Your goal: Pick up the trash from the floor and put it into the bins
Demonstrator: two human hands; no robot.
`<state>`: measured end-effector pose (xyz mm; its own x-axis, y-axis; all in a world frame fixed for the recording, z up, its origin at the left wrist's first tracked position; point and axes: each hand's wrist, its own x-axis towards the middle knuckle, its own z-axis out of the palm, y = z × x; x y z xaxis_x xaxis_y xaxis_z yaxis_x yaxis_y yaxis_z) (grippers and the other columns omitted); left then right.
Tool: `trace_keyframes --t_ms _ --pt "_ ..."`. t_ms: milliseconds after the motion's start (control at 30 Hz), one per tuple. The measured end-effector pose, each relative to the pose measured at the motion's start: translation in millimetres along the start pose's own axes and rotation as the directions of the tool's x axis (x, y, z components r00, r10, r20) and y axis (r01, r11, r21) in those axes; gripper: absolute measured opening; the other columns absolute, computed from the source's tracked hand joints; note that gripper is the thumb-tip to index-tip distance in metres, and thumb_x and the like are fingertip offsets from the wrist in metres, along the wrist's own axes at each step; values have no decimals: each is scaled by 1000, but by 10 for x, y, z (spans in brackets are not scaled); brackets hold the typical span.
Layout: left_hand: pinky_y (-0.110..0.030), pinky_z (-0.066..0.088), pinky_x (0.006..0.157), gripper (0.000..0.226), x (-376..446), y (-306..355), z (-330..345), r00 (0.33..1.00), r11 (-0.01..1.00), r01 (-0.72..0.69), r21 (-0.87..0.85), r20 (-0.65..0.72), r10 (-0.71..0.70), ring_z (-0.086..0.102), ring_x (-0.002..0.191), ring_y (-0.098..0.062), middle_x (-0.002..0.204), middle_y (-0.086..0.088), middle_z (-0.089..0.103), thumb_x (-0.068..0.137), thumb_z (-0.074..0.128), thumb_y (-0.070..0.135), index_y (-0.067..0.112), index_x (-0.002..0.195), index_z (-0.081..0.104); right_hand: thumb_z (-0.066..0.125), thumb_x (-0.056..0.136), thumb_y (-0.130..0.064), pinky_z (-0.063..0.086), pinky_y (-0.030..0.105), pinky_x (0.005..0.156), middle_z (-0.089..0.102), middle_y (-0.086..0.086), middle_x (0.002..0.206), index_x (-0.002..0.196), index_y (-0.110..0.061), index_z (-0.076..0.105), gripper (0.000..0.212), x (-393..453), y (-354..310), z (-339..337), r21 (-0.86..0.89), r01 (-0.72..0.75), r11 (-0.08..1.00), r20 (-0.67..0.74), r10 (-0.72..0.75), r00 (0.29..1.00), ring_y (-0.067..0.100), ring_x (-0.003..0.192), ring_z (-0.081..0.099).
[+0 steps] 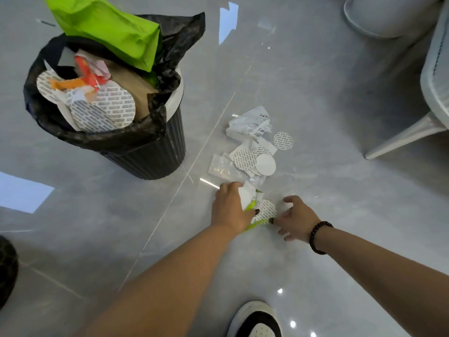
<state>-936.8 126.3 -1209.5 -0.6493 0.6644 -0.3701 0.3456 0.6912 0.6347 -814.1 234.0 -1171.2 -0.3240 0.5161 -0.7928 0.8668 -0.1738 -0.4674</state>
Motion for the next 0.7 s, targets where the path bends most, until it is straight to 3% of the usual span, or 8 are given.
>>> trace_keyframes --t_ms 100,200,300,367,467,567,633,700 --pt "-35 42 97 67 -117 -94 33 997 999 -29 -41 66 31 50 117 -21 125 1 52 69 79 28 24 127 46 73 77 -7 50 32 49 56 6 77 125 -20 31 65 -15 67 136 88 39 995 -21 -38 999 23 58 56" --pt "-30 48 89 56 -248 -212 11 995 984 78 -158 82 -65 60 106 -19 116 6 61 72 78 24 27 120 50 72 75 -7 52 30 47 58 7 81 113 -20 37 54 -9 118 268 -97 113 989 -56 -119 991 24 62 61" --pt "-14 39 73 41 -395 -308 -88 989 967 149 -207 25 -147 58 88 -12 95 9 60 75 77 26 24 111 58 70 73 -9 53 31 57 59 7 85 98 -18 46 37 15 174 370 -240 162 957 -41 -177 983 26 72 60" --pt "-12 35 68 34 -477 -383 -149 981 944 184 -273 -13 -195 57 85 -11 89 11 59 74 78 24 23 104 61 68 73 -8 51 29 61 55 0 78 80 -20 50 23 23 205 416 -301 178 937 -34 -197 980 22 72 55" --pt "-15 40 68 29 -588 -500 -255 956 885 239 -399 -63 -287 61 83 -13 82 13 60 73 80 18 25 92 59 65 75 -7 46 19 61 51 -5 72 70 -23 49 23 20 225 445 -359 273 893 2 -291 957 19 74 53" --pt "-15 49 63 26 -665 -594 -371 916 791 280 -544 -94 -389 61 72 -9 81 7 64 72 81 14 22 87 61 69 77 -17 39 15 64 50 -5 92 96 -21 51 27 -29 215 457 -459 398 794 32 -433 901 18 83 53" --pt "-28 57 70 25 -706 -648 -434 884 703 298 -646 -92 -459 64 73 -14 81 2 67 71 82 12 22 82 63 70 79 -27 46 24 76 45 -4 111 120 -21 46 48 -59 195 508 -511 427 746 48 -471 881 19 94 56" --pt "-41 58 76 25 -749 -686 -491 854 623 315 -716 -72 -515 67 78 -22 84 -2 69 70 82 12 22 82 64 69 80 -32 47 29 80 38 -2 122 130 -23 39 59 -80 142 577 -573 407 711 52 -464 884 22 99 57"
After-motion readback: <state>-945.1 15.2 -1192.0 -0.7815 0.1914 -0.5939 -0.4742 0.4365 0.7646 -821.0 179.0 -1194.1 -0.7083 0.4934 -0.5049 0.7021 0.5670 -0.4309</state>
